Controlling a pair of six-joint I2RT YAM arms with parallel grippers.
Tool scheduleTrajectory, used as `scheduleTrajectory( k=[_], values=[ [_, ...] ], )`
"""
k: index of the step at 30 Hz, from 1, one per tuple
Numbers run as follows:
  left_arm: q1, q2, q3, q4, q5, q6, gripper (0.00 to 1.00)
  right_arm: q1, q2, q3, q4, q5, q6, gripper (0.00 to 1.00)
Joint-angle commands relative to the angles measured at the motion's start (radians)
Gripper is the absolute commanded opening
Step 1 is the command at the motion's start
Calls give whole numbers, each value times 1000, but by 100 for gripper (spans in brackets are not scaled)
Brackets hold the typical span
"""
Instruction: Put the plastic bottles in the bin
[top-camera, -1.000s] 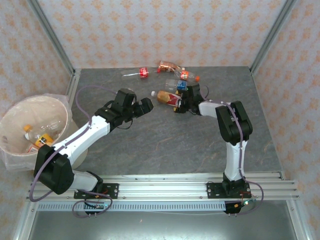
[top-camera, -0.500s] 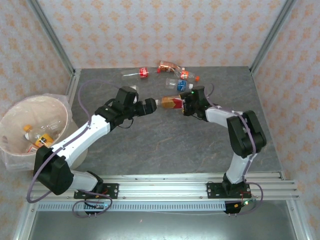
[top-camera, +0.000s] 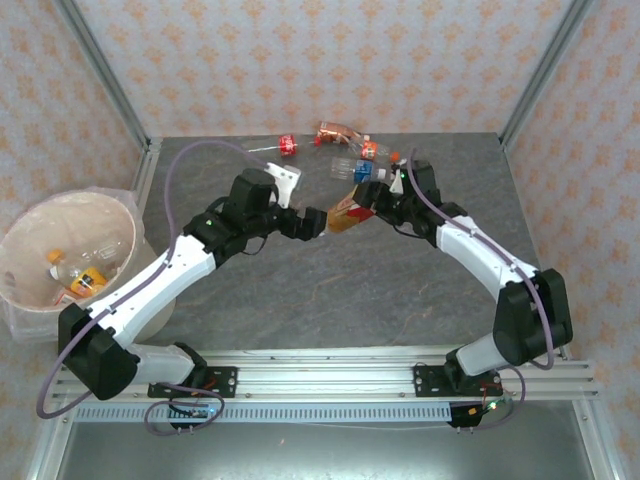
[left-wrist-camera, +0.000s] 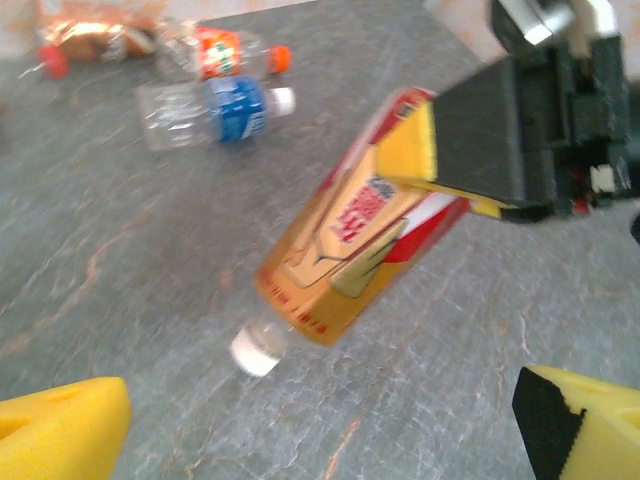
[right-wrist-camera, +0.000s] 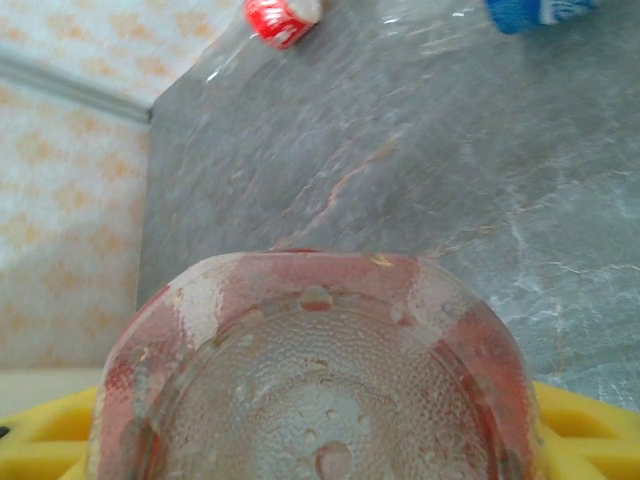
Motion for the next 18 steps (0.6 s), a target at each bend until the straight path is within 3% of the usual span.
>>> scheduleTrajectory(
  k=[1, 7, 13, 18],
  values=[
    [-20, -25, -23, 116, 50, 150, 100, 19, -51, 72, -60, -123, -159, 56],
    [-20, 51, 53, 60, 139, 210, 100, 63, -70, 117, -44, -230, -164, 55],
    [-19, 82, 71, 58, 114, 270, 100, 82, -92, 158, -72, -307, -178, 55],
    [-19, 104, 79, 61, 177, 286, 96, 82, -109, 164, -84, -347, -169, 55]
  ],
)
